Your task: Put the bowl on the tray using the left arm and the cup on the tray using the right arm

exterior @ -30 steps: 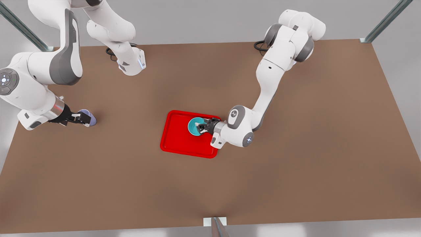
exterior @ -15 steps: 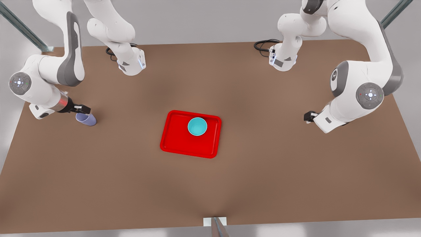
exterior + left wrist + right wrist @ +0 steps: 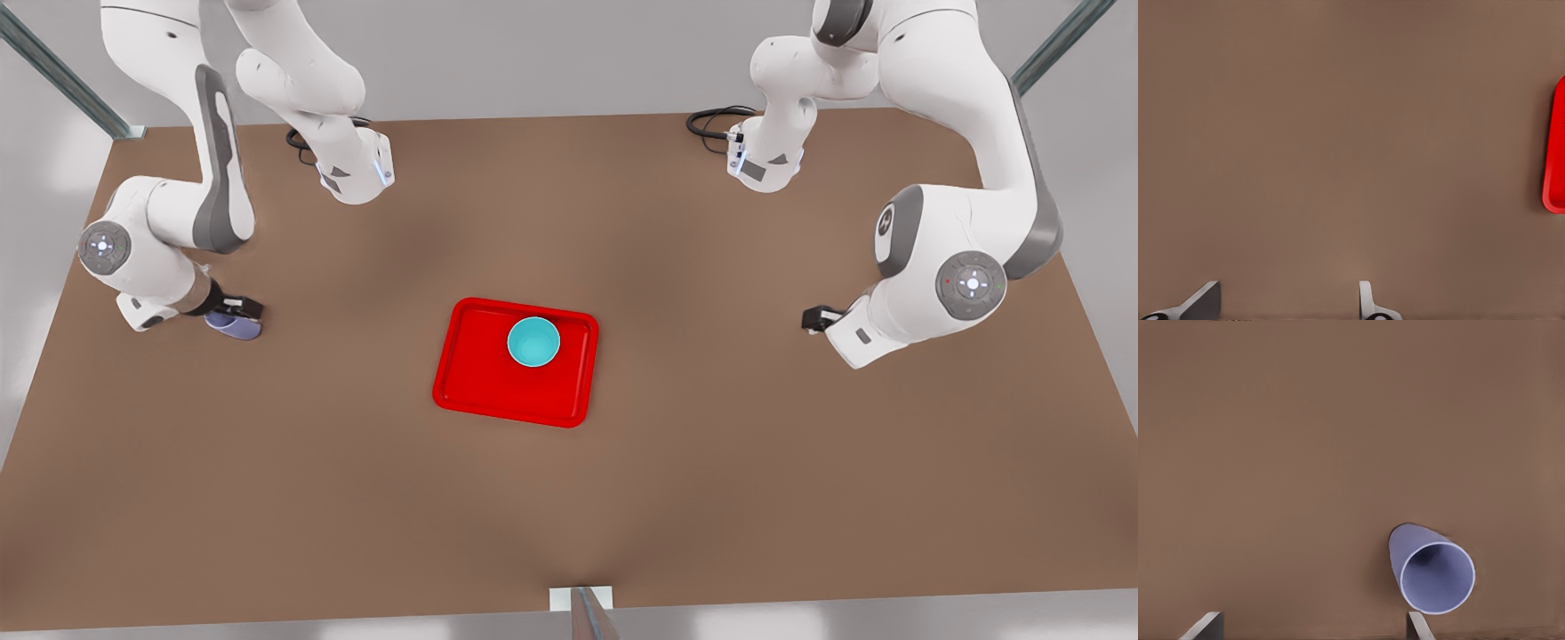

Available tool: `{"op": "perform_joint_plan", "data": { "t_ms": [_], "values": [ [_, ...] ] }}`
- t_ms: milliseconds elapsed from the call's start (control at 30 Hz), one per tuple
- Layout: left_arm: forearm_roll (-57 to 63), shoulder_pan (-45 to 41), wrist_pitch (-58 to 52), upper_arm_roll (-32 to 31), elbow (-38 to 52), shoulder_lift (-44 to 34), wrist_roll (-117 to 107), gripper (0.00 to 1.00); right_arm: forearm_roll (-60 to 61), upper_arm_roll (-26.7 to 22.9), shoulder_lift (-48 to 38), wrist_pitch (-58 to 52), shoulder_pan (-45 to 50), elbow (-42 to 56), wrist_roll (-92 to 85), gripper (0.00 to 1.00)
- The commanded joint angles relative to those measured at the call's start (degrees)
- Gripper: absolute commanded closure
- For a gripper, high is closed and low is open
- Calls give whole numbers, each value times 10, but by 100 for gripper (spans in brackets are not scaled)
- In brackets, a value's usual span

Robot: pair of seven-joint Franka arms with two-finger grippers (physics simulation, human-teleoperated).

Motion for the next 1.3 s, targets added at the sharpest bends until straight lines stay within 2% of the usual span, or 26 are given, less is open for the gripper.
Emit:
{"op": "perform_joint_plan", "data": {
  "t_ms": [0,167,633,800,900,1000,1267],
  "values": [
    [-1,0,0,0,0,1,0,0,0,-1,-1,0,18,-1,0,0],
    [-1,-2,4,0,0,8,-2,0,-11,-4,-1,0,6,-10,-1,0],
    [-2,-2,1,0,0,15,0,0,-41,-89,40,60,-15,-52,-34,0],
    [-1,-2,2,0,0,16,0,0,-42,-91,51,70,-22,-52,-40,0],
    [-1,-2,3,0,-1,19,0,0,-42,-111,66,81,-28,-52,-64,0],
    [-1,-2,4,0,-1,20,0,0,-41,-111,72,120,-30,-78,-64,0],
    [-1,-2,5,0,-1,24,0,0,-40,-110,101,136,-54,-79,-77,0]
  ]
}}
